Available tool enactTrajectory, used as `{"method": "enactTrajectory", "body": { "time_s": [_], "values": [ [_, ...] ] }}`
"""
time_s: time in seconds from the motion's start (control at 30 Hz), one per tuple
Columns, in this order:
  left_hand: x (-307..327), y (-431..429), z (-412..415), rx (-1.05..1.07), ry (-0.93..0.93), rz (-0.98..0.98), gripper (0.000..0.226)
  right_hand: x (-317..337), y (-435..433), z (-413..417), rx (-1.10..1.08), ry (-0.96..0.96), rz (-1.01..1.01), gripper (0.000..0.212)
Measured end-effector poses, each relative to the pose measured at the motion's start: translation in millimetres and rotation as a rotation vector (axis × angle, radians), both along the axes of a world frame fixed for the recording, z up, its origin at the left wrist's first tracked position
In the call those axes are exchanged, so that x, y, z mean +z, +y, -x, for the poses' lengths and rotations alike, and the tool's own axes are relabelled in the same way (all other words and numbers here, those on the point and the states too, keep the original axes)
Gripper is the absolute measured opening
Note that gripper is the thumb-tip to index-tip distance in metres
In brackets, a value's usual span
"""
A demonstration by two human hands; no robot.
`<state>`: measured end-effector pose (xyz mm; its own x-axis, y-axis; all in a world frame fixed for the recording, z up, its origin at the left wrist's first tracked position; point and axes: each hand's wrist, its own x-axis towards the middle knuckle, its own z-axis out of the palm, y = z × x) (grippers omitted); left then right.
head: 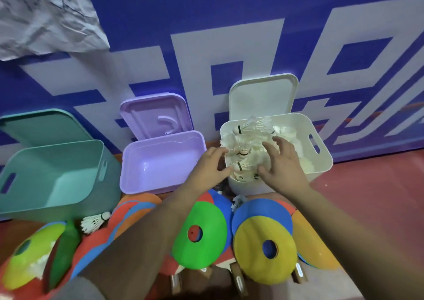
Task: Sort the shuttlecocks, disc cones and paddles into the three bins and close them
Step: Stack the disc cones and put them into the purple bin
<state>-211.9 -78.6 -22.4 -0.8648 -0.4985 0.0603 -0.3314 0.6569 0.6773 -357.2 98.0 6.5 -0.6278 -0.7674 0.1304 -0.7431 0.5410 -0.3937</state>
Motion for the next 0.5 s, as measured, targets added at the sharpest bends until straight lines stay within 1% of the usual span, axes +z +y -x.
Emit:
{"method": "enactTrajectory", "body": {
  "time_s": [0.1,0.17,0.27,0.33,0.43,0.47,0.5],
  "values": [
    [19.9,-14.2,-50.3,0.054,0.054,-0.052,0.031,12.6,-9.6,-36.7,0.024,-0.147,0.085,0.055],
    [25.4,-23.5,-93.2,0.11,0.046,-0.094,0.026,15.4,-18.2,-73.1,0.066,-0.209,0.091,0.053],
    [26.0,-34.0,-166.1,0.217,0.029,-0.187,0.023,8.1,-31.8,-140.4,0.143,-0.291,0.108,0.039],
    [21.5,-39.9,-218.6,0.28,0.017,-0.221,0.022,-2.0,-43.9,-191.2,0.177,-0.33,0.12,0.04],
    [9.2,-52.9,-301.8,0.361,0.026,-0.214,0.019,-18.5,-67.0,-271.4,0.23,-0.364,0.129,0.036],
    [4.4,-58.8,-332.3,0.385,0.027,-0.165,0.021,-22.3,-75.8,-299.9,0.231,-0.379,0.115,0.034],
    [-1.3,-65.1,-359.8,0.408,0.029,-0.073,0.024,-26.9,-84.6,-325.8,0.225,-0.4,0.1,0.033]
  ]
}}
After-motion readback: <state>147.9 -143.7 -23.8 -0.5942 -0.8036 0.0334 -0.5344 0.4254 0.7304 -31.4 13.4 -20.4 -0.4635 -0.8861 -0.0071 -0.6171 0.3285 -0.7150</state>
